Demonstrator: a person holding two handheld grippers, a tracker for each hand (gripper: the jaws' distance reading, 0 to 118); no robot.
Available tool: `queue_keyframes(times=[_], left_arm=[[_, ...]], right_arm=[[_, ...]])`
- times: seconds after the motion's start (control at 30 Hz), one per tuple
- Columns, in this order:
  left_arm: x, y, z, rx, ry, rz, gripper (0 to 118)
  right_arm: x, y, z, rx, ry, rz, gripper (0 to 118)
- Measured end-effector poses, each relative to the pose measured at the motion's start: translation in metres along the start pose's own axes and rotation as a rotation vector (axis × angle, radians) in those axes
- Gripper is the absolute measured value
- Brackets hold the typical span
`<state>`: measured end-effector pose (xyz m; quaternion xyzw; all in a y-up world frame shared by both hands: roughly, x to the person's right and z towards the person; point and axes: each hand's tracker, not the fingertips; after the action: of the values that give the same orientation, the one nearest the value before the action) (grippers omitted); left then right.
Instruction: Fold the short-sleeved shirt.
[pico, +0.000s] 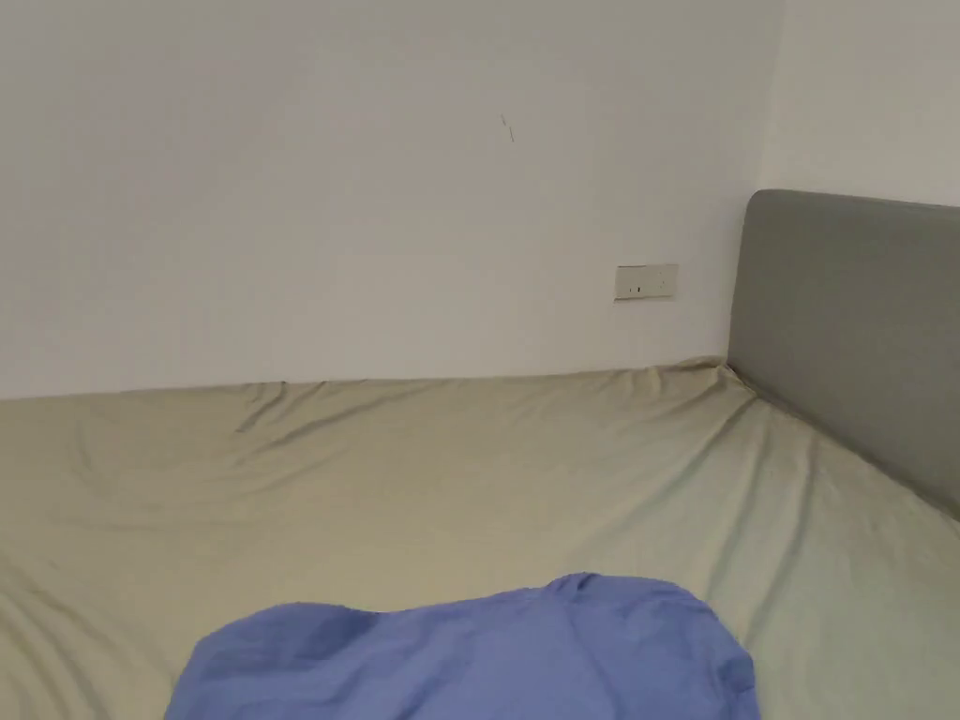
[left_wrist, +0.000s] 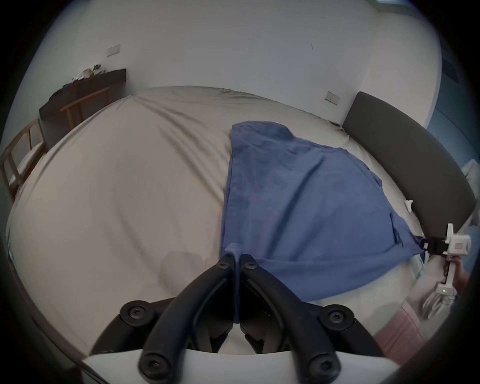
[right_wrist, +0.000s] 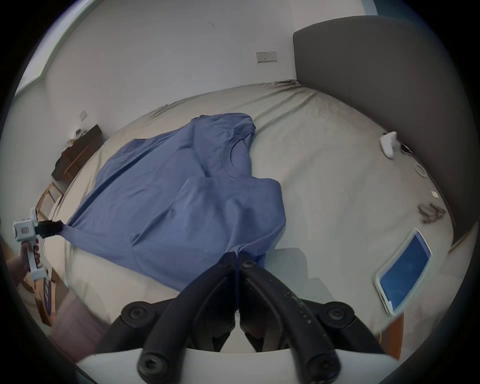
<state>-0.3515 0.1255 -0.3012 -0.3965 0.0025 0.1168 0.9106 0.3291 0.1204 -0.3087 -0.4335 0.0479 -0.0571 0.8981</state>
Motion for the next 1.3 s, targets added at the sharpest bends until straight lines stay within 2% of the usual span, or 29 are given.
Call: queue_keyframes(times=[0.13, 0.17, 0.3, 0.4, 0.43, 0.47, 0.5, 0.53, 0.57, 0.6, 0.67, 0.8, 0.9, 0.93, 0.97, 1.0, 1.03, 1.07, 1.1, 1.13, 1.2, 1.23, 1.3], left_arm=[[0.000, -0.030, 0.022, -0.024, -0.014, -0.067, 2], [0.003, -0.037, 0.024, -0.035, -0.011, -0.101, 2], [0.010, -0.052, 0.020, -0.052, 0.022, -0.180, 2], [0.004, -0.051, 0.009, -0.062, 0.020, -0.199, 3], [0.004, -0.049, 0.007, -0.066, 0.017, -0.199, 5], [0.003, -0.048, 0.006, -0.072, 0.013, -0.199, 12], [0.003, -0.047, 0.007, -0.070, 0.007, -0.197, 29], [0.003, -0.048, 0.009, -0.065, 0.005, -0.194, 73], [0.004, -0.047, 0.012, -0.059, 0.005, -0.196, 104], [0.005, -0.045, 0.017, -0.048, -0.004, -0.199, 118], [0.010, -0.042, 0.030, 0.035, -0.024, -0.186, 115], [0.046, -0.024, 0.079, 0.249, -0.011, -0.176, 115], [0.074, -0.022, 0.118, 0.523, 0.007, -0.179, 114], [0.077, -0.025, 0.126, 0.649, 0.040, -0.175, 107], [0.084, -0.027, 0.138, 0.741, 0.065, -0.164, 95], [0.091, -0.030, 0.148, 0.788, 0.086, -0.155, 74], [0.095, -0.024, 0.150, 0.792, 0.102, -0.155, 26], [0.105, -0.023, 0.150, 0.754, 0.122, -0.160, 1], [0.107, -0.020, 0.150, 0.708, 0.151, -0.165, 0], [0.105, -0.015, 0.148, 0.643, 0.161, -0.179, 0], [0.088, -0.006, 0.132, 0.447, 0.137, -0.158, 0], [0.080, -0.001, 0.123, 0.342, 0.131, -0.138, 0], [0.058, 0.003, 0.093, 0.018, 0.073, -0.045, 0]], right_arm=[[0.013, -0.030, 0.018, -0.032, 0.029, 0.007, 3], [0.003, -0.038, 0.027, -0.041, 0.004, -0.031, 3], [0.009, -0.042, 0.004, -0.100, -0.036, -0.053, 4], [0.007, -0.037, -0.011, -0.145, -0.071, -0.037, 4], [0.003, -0.036, -0.017, -0.150, -0.079, -0.034, 8], [0.002, -0.035, -0.021, -0.150, -0.082, -0.029, 20], [0.001, -0.035, -0.022, -0.141, -0.085, -0.019, 42], [0.000, -0.035, -0.020, -0.117, -0.108, -0.014, 82], [-0.009, -0.032, -0.011, -0.077, -0.134, -0.014, 112], [-0.011, -0.031, -0.004, -0.026, -0.128, -0.031, 118], [-0.018, -0.028, 0.020, 0.127, -0.105, -0.082, 113], [-0.052, -0.017, 0.070, 0.354, -0.073, -0.070, 115], [-0.077, -0.010, 0.092, 0.517, -0.007, -0.049, 114], [-0.087, -0.013, 0.100, 0.593, 0.022, -0.054, 104], [-0.101, -0.012, 0.110, 0.670, 0.056, -0.050, 87], [-0.113, -0.012, 0.116, 0.720, 0.069, -0.045, 62], [-0.123, -0.011, 0.120, 0.741, 0.052, -0.034, 12], [-0.134, -0.007, 0.121, 0.729, 0.001, -0.014, 2], [-0.134, -0.003, 0.117, 0.728, -0.042, 0.001, 2], [-0.137, 0.000, 0.117, 0.716, -0.035, 0.010, 2], [-0.136, 0.005, 0.114, 0.683, 0.069, 0.011, 2], [-0.137, 0.006, 0.114, 0.671, 0.084, 0.014, 2], [-0.140, 0.006, 0.107, 0.635, 0.066, 0.034, 3]])
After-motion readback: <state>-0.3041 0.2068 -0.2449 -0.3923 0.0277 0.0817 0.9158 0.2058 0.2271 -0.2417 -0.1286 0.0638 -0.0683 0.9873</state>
